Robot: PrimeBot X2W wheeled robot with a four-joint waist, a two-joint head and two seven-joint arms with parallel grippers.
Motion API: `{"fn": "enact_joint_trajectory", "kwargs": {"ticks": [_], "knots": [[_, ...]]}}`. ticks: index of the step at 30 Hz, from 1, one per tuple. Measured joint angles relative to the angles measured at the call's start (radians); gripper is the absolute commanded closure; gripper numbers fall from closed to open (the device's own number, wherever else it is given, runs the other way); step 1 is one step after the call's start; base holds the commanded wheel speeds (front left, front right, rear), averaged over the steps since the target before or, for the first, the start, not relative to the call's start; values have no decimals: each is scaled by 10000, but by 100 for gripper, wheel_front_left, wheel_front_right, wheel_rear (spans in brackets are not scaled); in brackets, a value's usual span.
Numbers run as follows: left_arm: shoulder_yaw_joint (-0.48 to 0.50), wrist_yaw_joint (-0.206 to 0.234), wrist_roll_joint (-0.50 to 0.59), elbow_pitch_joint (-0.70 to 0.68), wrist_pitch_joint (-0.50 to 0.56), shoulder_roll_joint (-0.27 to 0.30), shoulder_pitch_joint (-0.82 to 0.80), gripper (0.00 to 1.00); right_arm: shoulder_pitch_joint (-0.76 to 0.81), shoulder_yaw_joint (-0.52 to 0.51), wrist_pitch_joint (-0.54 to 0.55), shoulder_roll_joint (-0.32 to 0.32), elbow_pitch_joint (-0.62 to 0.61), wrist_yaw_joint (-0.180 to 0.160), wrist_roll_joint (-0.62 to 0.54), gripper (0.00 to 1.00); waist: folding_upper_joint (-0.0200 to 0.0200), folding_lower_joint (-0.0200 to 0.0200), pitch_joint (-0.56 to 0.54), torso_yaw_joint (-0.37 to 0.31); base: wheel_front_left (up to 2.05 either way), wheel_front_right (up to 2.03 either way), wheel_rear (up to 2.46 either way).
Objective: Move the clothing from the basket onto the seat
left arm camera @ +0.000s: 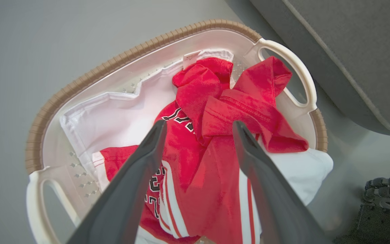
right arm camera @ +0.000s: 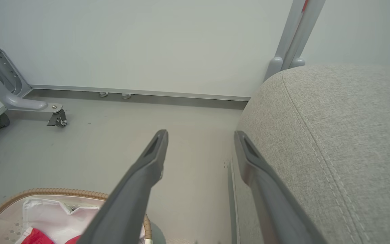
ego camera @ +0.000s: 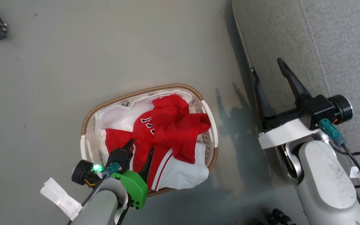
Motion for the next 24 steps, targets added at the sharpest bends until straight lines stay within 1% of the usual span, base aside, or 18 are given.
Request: {"fn": "enact_joint_trajectory", "kwargs": {"ticks": [8,15,18,24], "knots": [[-1154,0,-1020,1127,0,203,-786,0,-310,52,0,21,-148,0,2,0,0,0,736,-223,0,0,0],[-2230,0,-1699,1941,2,351,-1472,0,-569,194,0,29,-387,0,171,0,0,0,1347,-401,0,0,0],[-2838,0,-1998,2395,2,362,-1738,0,-732,265,-2,31,-550,0,257,0,0,0,1631,-493,0,0,0],[-3718,0,-2650,2917,2,458,-2448,0,-1018,387,0,33,-924,0,447,0,0,-1,2137,-660,0,0,0]]}}
